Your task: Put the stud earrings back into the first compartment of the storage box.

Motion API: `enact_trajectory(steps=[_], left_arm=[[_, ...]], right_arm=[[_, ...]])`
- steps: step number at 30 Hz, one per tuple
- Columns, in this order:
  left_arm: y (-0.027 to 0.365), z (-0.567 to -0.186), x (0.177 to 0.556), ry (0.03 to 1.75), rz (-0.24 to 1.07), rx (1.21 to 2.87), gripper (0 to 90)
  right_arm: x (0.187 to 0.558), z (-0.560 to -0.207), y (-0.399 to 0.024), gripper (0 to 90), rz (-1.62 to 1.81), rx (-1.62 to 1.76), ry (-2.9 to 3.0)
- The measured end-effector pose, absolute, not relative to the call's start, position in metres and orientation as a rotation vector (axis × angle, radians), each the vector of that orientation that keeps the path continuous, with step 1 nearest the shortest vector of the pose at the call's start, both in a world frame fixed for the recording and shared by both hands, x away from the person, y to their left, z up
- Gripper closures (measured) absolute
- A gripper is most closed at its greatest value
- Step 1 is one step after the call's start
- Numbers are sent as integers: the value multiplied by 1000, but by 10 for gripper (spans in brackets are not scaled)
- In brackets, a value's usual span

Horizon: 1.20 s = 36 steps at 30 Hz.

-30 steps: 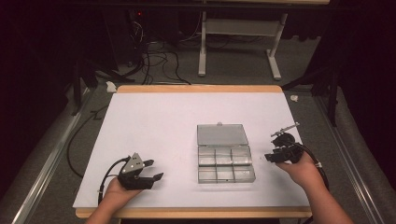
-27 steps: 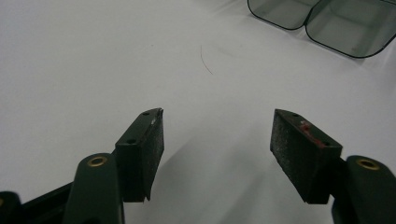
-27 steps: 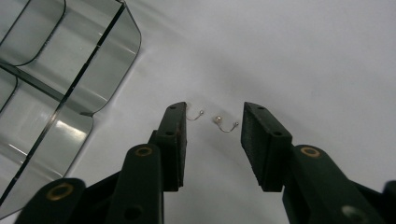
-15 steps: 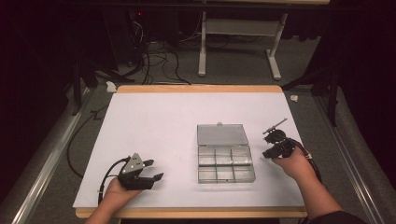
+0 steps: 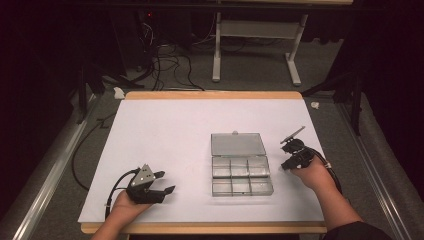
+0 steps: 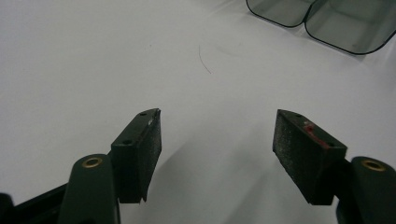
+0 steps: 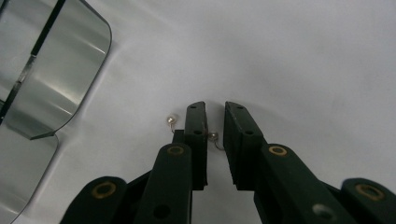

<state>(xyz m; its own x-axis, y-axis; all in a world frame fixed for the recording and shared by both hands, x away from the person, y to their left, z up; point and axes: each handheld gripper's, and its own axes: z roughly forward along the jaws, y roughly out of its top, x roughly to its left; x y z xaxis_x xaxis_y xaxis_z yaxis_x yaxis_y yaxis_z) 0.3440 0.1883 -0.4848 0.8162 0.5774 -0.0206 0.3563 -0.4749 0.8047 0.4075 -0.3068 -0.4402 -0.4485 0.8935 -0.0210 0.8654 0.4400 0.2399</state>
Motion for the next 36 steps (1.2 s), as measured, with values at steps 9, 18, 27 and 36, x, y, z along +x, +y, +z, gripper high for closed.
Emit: enact_trajectory(steps=[9,18,27,36], left_arm=[[188,-485,344,684,318,2120,331],[188,-485,344,683,316,2119,331],[188,-485,344,684,313,2116,331],[188,-485,344,681,311,2117,332]], right_arm=[[408,-440,-307,865,290,1591,2538],[404,-431,-305,865,328,1580,2549],[396,-420,-297,865,343,1573,2564],[388,-409,-285,864,342,1550,2602]])
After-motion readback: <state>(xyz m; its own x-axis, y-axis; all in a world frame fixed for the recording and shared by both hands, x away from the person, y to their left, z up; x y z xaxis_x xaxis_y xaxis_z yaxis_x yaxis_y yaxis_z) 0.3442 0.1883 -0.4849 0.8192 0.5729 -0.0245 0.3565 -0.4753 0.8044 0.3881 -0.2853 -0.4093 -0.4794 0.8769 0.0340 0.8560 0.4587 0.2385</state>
